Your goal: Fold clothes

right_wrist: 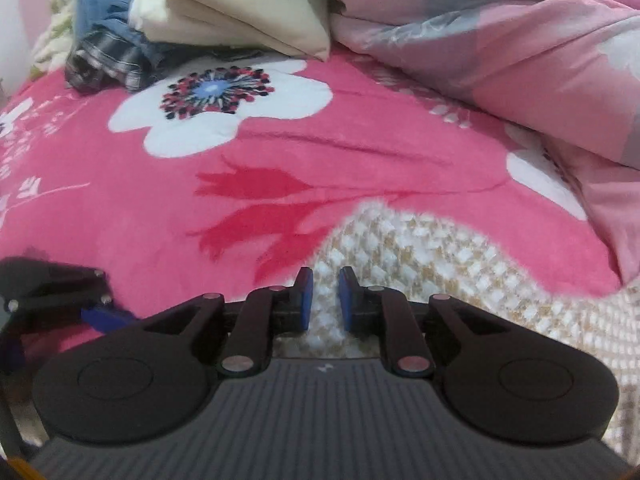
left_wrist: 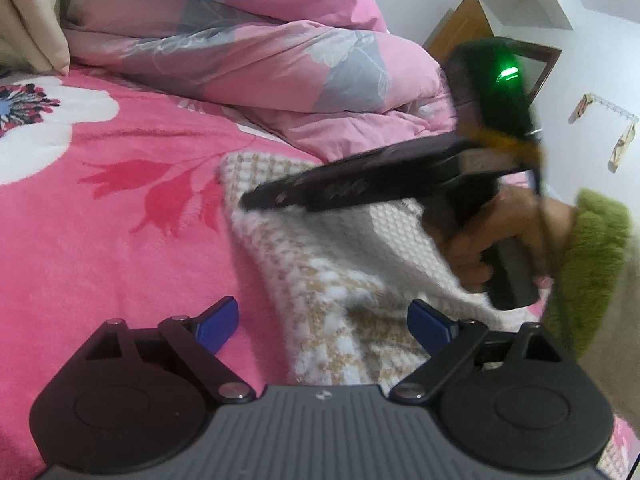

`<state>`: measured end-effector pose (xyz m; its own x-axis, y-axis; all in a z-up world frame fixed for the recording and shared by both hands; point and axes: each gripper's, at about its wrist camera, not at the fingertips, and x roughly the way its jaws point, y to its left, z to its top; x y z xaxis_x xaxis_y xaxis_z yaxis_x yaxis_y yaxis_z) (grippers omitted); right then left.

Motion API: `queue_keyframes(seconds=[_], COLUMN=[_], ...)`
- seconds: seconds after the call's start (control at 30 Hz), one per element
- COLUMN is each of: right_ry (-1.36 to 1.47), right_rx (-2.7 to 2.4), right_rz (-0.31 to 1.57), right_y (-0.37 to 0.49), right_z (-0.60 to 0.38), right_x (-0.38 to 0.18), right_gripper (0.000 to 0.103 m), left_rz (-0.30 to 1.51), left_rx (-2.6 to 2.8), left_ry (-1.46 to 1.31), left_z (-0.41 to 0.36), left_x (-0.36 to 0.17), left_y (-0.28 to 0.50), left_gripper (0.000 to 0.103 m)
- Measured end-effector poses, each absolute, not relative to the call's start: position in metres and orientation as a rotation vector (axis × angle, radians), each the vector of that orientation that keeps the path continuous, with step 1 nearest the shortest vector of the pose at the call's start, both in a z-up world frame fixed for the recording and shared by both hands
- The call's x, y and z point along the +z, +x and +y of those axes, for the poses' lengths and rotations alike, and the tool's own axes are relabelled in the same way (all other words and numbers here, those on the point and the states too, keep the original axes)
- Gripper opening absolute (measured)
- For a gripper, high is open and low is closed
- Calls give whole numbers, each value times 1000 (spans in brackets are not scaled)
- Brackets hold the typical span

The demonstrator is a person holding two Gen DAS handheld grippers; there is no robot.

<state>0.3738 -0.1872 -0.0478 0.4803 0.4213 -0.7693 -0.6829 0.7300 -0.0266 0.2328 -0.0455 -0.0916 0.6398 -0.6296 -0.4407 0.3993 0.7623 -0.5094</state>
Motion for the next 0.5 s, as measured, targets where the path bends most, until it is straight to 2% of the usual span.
queue_keyframes(seconds=[0.17, 0.27, 0.37, 0.5], right_ry=[-369, -302, -158, 20], right_rx=[588, 466, 315, 106], right_rz=[758, 694, 676, 686], right_y=[340, 308, 273, 223], right_z=[-211, -255, -314, -388], right_x=[-2, 26, 31, 21], right_gripper=[13, 15, 17, 17], left_rz=[615, 451, 376, 535], left_rx=[-634, -671, -691, -595], left_ry=[-462, -449, -369, -373], left_z=[-35, -30, -41, -48], left_x=[-87, -72, -64, -76], left_y=[230, 212, 201, 225], left_gripper=[91, 93, 94, 89])
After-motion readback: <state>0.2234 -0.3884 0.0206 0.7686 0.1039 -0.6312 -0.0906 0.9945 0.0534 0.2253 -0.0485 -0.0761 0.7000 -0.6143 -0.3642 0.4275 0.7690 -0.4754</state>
